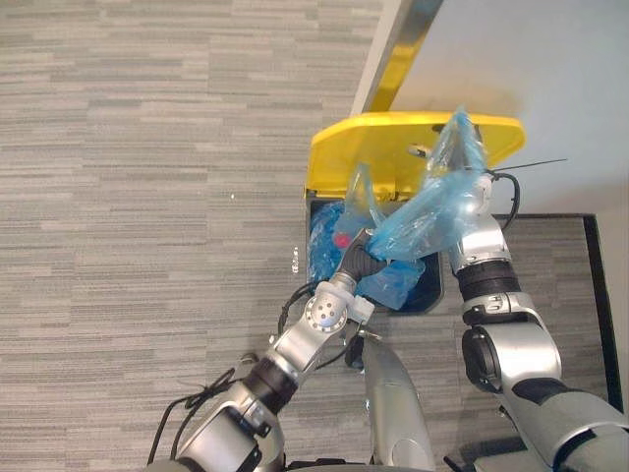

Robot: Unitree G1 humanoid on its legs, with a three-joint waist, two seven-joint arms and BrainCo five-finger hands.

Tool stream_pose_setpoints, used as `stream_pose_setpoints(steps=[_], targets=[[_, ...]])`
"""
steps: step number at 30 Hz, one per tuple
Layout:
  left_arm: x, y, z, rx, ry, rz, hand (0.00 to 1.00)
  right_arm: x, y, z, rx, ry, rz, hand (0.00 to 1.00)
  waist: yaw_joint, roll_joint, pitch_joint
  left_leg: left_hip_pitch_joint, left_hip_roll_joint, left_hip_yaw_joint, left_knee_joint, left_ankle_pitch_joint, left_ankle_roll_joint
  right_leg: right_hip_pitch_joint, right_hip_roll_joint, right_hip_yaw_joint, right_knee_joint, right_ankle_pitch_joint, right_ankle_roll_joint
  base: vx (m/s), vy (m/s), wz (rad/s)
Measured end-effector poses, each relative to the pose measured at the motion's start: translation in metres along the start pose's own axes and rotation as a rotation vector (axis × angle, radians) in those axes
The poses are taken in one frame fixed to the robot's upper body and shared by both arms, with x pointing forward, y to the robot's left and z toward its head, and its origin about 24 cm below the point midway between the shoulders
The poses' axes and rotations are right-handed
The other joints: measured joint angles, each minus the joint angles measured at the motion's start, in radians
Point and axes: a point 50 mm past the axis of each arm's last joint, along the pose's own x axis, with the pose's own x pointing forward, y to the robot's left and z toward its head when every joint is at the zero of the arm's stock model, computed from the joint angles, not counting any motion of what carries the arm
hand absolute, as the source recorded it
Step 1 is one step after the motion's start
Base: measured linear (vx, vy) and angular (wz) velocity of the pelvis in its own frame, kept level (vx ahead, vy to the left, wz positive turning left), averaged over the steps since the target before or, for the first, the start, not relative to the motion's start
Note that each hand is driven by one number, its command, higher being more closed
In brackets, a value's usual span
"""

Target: Gather rubbish on tea table into small bin, then transfer packed bag to large trash can.

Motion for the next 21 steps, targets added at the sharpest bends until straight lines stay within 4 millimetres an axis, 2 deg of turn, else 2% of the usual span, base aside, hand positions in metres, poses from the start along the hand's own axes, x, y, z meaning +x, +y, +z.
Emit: stream_pose_setpoints(steps=[3, 4, 5, 8, 12, 21], targets=[[0.009, 0.006, -0.006, 0.074, 0.044, 0.016, 1.0, -0.003, 0.008, 0.013, -0.008, -0.06, 0.026, 0.0, -0.017, 0.0, 0.02, -0.015, 0.012, 0.005, 0.011, -0.007, -0.005, -0.015, 0.014, 0.006, -0.003, 0.01, -0.009, 0.02, -0.004, -0.12], [0.012, 0.006, -0.005, 0.092, 0.049, 0.017, 0.0, -0.003, 0.008, 0.018, -0.009, -0.085, 0.025, 0.0, -0.019, 0.0, 0.021, -0.027, 0.013, 0.005, 0.015, -0.009, -0.006, -0.027, 0.016, 0.007, -0.003, 0.011, -0.01, 0.02, -0.011, -0.06], [0.018, 0.01, -0.003, 0.091, 0.066, 0.038, 0.0, -0.003, 0.008, 0.026, -0.004, -0.128, 0.025, 0.0, -0.024, -0.001, 0.024, -0.047, 0.013, 0.007, 0.017, -0.01, -0.006, -0.045, 0.017, 0.009, -0.004, 0.014, -0.01, 0.03, -0.013, -0.05], [0.026, 0.023, -0.005, 0.128, 0.102, 0.093, 0.0, -0.005, 0.011, 0.036, 0.004, -0.168, 0.03, 0.0, -0.033, -0.003, 0.039, -0.057, 0.019, 0.008, 0.019, -0.01, -0.007, -0.056, 0.021, 0.01, -0.004, 0.014, -0.01, 0.03, -0.013, -0.03], [0.031, 0.043, -0.011, 0.194, 0.163, 0.158, 0.0, -0.005, 0.012, 0.04, 0.017, -0.199, 0.041, 0.0, -0.041, -0.003, 0.039, -0.096, 0.028, 0.008, 0.036, -0.014, -0.011, -0.091, 0.027, 0.009, 0.004, 0.014, -0.01, 0.01, -0.006, -0.02], [0.03, 0.052, -0.013, 0.232, 0.175, 0.183, 0.0, -0.005, 0.013, 0.04, -0.011, -0.207, 0.085, 0.0, -0.044, -0.003, 0.039, -0.098, 0.028, 0.011, 0.036, -0.013, -0.012, -0.096, 0.028, 0.013, 0.006, 0.014, -0.01, 0.0, 0.0, 0.0]])
